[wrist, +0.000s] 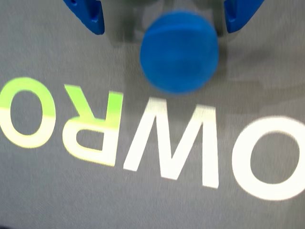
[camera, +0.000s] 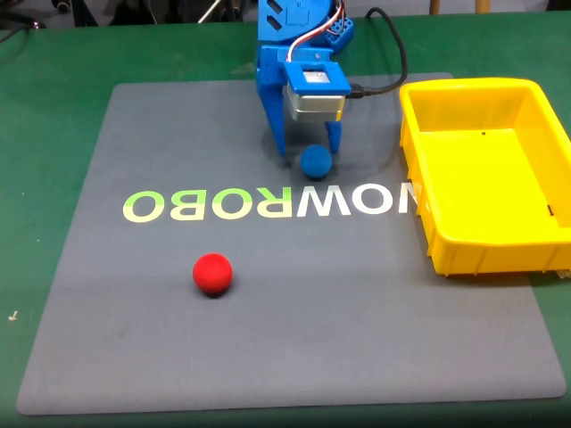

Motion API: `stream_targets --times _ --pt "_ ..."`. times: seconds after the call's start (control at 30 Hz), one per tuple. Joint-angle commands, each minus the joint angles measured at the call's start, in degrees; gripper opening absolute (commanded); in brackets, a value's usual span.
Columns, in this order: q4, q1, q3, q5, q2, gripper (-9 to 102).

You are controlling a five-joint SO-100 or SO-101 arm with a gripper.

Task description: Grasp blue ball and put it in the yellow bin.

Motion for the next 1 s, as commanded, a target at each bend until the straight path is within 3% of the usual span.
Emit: stream_targets --times 0.0,0.27,0.43,0.7,0.97 --pt "-1.7 -1.0 -5.5 1.7 -1.5 29" --pt "-1.3 -2.3 -9.2 1.3 -6.7 19" --pt "-0.6 -3.2 -9.8 2.3 -8.0 0" --pt "0.4 -3.8 -9.8 2.7 -7.3 0" --pt "0.4 -5.5 -13.5 1.1 4.0 0"
